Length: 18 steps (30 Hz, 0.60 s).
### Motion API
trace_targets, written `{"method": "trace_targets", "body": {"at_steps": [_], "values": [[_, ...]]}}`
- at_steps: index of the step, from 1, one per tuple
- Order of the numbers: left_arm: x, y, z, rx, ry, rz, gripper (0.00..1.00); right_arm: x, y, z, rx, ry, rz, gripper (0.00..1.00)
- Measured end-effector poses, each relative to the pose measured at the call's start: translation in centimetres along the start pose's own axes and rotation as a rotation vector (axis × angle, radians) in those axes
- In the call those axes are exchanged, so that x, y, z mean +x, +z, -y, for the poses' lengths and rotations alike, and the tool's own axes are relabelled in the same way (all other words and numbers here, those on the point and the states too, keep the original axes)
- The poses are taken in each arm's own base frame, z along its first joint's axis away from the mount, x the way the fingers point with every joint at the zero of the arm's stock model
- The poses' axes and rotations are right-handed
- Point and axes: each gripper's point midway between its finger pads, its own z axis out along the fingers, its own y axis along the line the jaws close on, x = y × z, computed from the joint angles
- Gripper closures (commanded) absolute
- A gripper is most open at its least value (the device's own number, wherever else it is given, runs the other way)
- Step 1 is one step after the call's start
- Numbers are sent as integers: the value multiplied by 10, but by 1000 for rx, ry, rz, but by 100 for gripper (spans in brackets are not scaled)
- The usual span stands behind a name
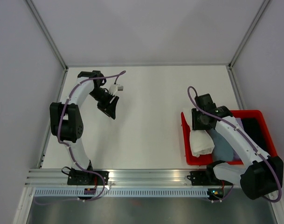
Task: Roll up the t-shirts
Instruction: Place the rolled tshirt into the container
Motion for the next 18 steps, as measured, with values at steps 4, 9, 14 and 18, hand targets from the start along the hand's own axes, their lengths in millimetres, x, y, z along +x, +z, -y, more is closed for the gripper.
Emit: {"method": "trace_targets", "body": {"at_steps": [4,9,14,18], "values": [[-1,0,0,4,1,4,43,20,14,10,29,38,-65,100],[-3,2,-1,5,7,17,43,31,27,13,39,68,-79,100],[-5,2,0,11,10,27,43,46,39,15,51,73,-128,100],[-5,2,0,13,10,28,43,49,44,12,44,73,-155,100]]}}
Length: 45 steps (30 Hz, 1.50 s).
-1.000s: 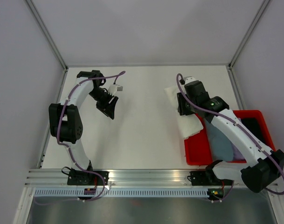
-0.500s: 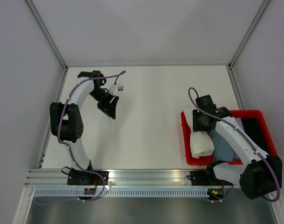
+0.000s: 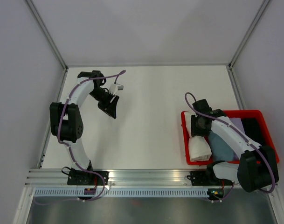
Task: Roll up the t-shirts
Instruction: Place the rolled tshirt into the container
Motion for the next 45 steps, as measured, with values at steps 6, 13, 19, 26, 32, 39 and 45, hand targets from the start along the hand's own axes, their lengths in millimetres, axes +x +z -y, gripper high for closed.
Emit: {"method": "trace_targets", "body": {"at_steps": [6,13,19,26,32,39,45], "values": [[0,0,-1,-1,-1,3,43,10,14,-1,10,-7,-71,71],[1,-1,-3,-3,-6,5,43,11,15,1,29,-8,-98,20],[2,2,-5,3,-16,-3,43,-40,-32,-10,-7,33,51,30],[3,6,-8,11,-26,-14,43,-30,-52,-9,-5,242,72,100],[4,6,-8,12,-27,-15,43,27,-24,1,81,416,-88,100],[7,6,-10,14,-40,-15,43,37,-6,15,190,532,-78,100],[10,6,-13,13,-52,-14,43,39,4,20,253,550,-94,99]]}}
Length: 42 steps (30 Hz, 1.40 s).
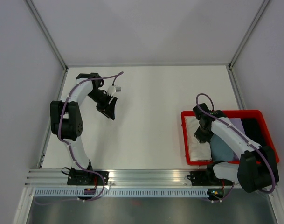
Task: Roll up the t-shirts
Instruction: Place the rolled tshirt into the container
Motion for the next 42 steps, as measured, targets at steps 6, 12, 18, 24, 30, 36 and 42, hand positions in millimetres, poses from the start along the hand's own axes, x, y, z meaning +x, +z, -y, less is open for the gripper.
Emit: {"method": "trace_targets", "body": {"at_steps": [6,12,18,24,30,36,42], "values": [[1,1,-3,0,-7,7,43,-42,-49,-13,-66,162,149,99],[1,0,-5,-3,-4,11,43,-17,-43,14,43,330,83,100],[4,-2,-10,-5,-17,18,43,3,-18,42,246,401,44,100],[8,-4,-13,-7,-29,23,43,15,7,54,381,395,21,100],[10,-6,-13,-9,-34,28,43,-17,-9,43,338,401,132,100],[9,-6,-13,-15,-31,31,43,-99,-87,-12,111,337,430,89],[3,-19,-12,-66,-17,70,43,-150,-166,-75,-154,58,737,17]]}}
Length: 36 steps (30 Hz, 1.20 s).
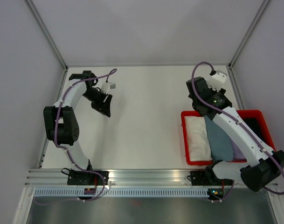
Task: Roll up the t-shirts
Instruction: Place the rolled tshirt into the container
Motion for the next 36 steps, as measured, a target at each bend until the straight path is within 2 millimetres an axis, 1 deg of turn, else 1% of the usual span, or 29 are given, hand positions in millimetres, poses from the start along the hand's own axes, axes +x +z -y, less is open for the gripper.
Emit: {"method": "trace_targets", "body": {"at_steps": [1,2,3,4,5,7,8,10,12,13,15,16,17,20,26,30,36], "values": [[-1,-4,0,-18,5,10,43,-10,-2,-4,-29,-8,36,12],[-3,-10,1,-37,10,24,43,-20,-3,-7,-57,-10,71,4],[-4,-15,1,-60,15,39,43,-30,-5,-7,-83,-10,103,2],[-4,-21,1,-84,20,58,43,-41,-6,-5,-100,-10,130,2],[-4,-27,2,-102,20,74,43,-53,-5,1,-100,-4,158,2],[-2,-41,1,-151,7,119,43,-70,3,18,-54,10,187,2],[-1,-46,1,-166,-4,136,43,-78,11,28,-18,14,186,2],[2,-58,-2,-197,-34,181,43,-83,36,47,41,12,142,2],[5,-64,-5,-219,-63,210,43,-76,65,70,93,0,70,2],[6,-65,-7,-225,-73,215,43,-71,74,81,114,-6,42,2],[10,-63,-8,-232,-90,214,43,-50,88,103,156,-29,-19,2],[12,-61,-9,-233,-98,209,43,-38,91,108,154,-44,-46,2],[15,-58,-10,-233,-106,202,43,-28,91,109,143,-60,-69,2],[20,-55,-9,-231,-116,191,43,-13,88,106,87,-79,-103,2],[19,-58,-9,-245,-109,201,43,-13,85,98,32,-69,-106,2],[18,-58,-9,-247,-106,204,43,-9,86,97,31,-75,-122,2],[18,-58,-10,-249,-104,206,43,-8,86,96,21,-76,-125,2]]}}
